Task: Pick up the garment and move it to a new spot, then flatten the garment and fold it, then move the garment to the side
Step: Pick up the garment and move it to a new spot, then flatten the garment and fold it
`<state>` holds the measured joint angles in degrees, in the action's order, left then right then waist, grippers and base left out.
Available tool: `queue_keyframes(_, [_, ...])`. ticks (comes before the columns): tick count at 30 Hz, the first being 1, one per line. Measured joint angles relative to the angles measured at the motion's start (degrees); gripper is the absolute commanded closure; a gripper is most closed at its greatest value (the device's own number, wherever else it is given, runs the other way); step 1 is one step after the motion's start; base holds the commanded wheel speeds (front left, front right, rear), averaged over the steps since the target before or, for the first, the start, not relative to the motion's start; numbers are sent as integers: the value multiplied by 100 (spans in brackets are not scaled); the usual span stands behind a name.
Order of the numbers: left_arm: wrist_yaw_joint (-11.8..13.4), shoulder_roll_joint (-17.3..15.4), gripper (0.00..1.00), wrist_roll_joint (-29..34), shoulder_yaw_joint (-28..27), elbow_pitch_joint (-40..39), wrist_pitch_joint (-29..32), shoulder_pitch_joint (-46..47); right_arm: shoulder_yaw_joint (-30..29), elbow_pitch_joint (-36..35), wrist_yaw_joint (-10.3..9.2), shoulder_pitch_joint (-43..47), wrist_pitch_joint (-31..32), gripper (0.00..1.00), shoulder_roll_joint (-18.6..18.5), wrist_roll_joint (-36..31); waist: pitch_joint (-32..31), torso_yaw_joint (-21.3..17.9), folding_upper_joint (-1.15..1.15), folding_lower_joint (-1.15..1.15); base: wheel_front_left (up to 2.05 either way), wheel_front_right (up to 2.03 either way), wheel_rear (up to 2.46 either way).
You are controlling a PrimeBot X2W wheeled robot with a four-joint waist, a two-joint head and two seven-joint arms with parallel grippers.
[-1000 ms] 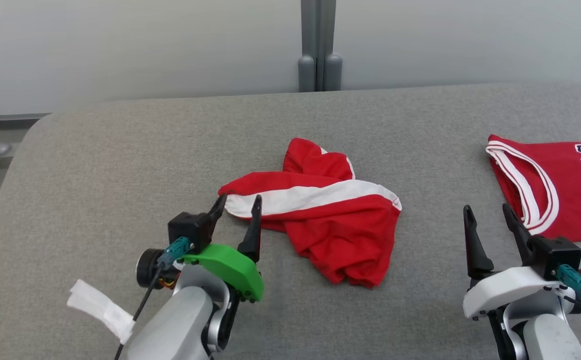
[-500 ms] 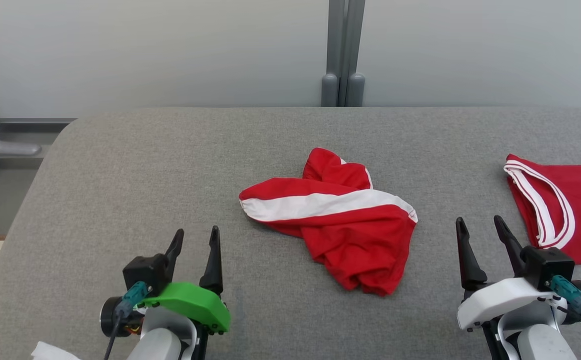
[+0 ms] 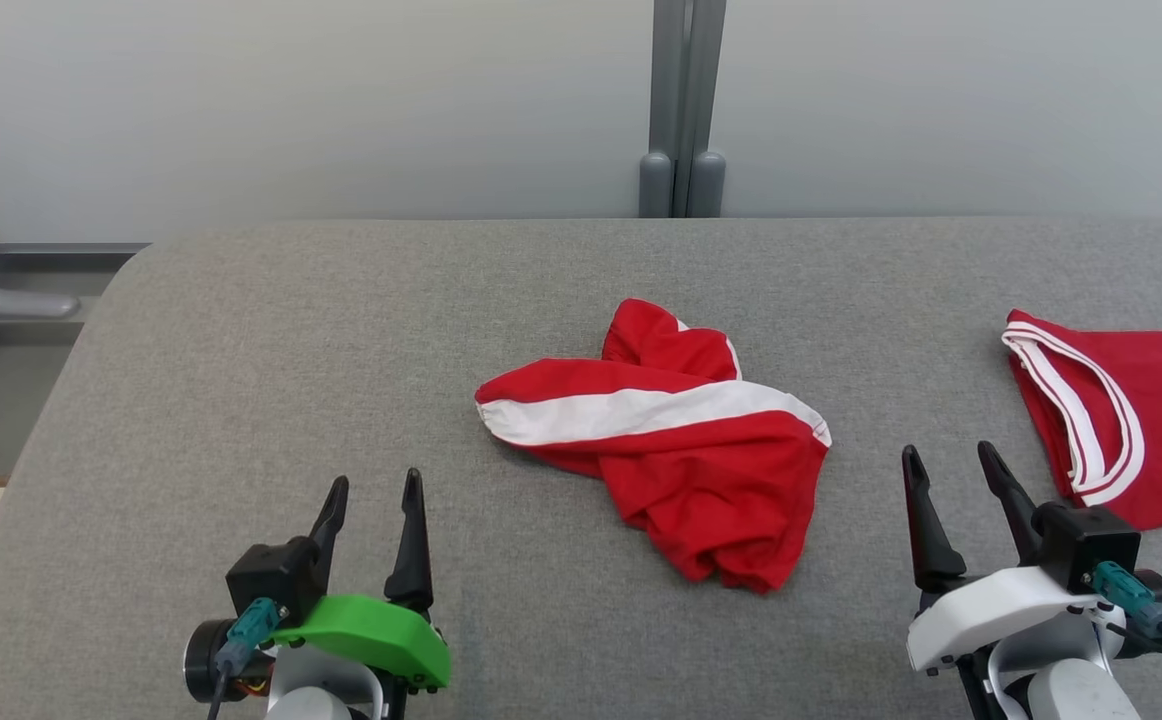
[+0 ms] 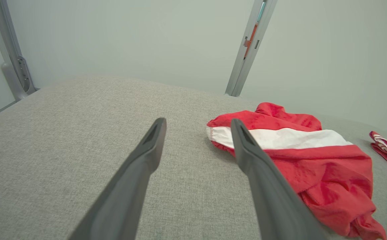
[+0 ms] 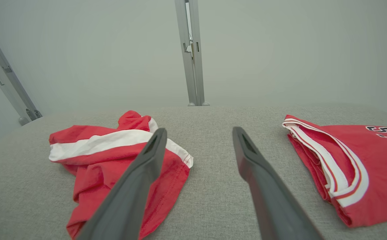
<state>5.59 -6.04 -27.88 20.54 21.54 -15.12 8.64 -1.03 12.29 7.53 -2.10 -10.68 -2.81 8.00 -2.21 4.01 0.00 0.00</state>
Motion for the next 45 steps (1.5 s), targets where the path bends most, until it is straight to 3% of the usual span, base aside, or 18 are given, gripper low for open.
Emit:
queue_keyframes(21, [-164, 58, 0, 181, -26, 254, 114, 45, 45, 0, 0, -1, 16, 0, 0, -12, 86, 3, 0, 0, 0, 0, 0])
queue_keyframes(31, [-905, -10, 0, 190, 363, 1441, 1077, 1513, 305, -145, 1, -286, 154, 0, 0, -83, 486, -115, 0, 0, 0, 0, 0])
queue_keyframes(45, [-1210, 14, 0, -268, 214, 2975, 985, 2640, 366, -188, 0, -605, 187, 0, -1, -194, 1228, -653, 0, 0, 0, 0, 0])
